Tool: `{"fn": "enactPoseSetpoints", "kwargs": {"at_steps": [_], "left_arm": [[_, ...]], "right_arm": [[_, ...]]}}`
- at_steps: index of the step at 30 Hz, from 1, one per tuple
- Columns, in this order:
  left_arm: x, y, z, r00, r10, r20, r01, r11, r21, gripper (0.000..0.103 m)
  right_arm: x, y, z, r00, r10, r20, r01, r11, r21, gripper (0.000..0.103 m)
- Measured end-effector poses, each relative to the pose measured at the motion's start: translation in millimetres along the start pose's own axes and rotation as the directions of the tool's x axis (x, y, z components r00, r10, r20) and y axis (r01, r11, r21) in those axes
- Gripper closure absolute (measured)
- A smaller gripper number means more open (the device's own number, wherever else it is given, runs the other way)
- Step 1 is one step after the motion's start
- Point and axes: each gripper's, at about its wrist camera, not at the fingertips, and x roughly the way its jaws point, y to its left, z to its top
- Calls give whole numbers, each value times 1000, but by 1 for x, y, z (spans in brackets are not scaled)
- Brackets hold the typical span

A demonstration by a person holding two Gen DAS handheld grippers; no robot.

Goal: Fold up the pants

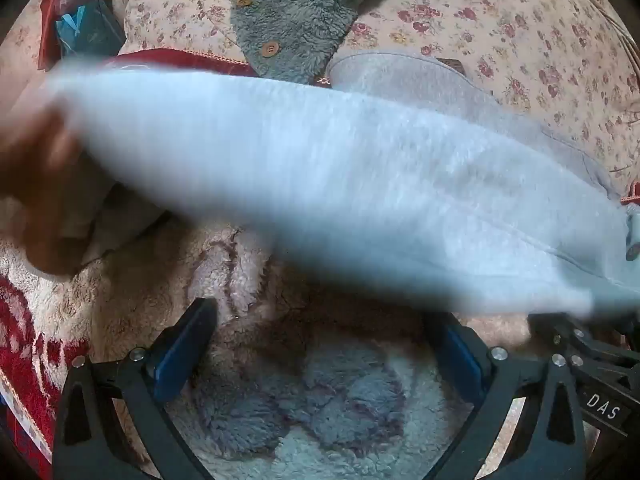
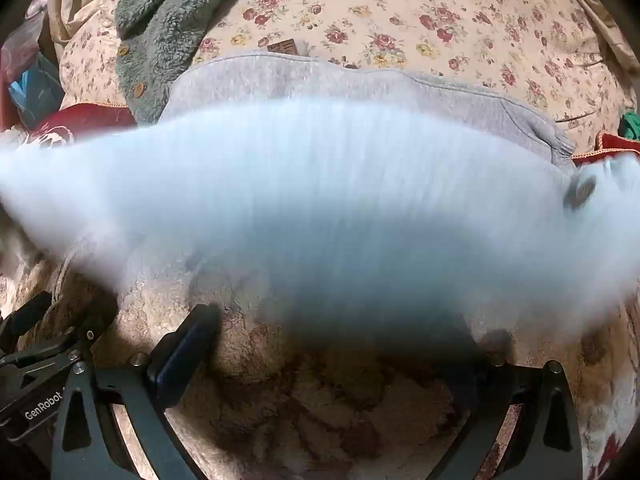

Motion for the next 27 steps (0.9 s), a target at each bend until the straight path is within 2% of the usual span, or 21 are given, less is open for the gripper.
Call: {"fn": "enactPoseSetpoints", "kwargs": {"at_steps": [27], "left_arm": [[0,-1,0,1000,0,0,0,1000,-1,0]], "right_arm": [[0,1,0,1000,1,1,-1,1000,0,0]]}}
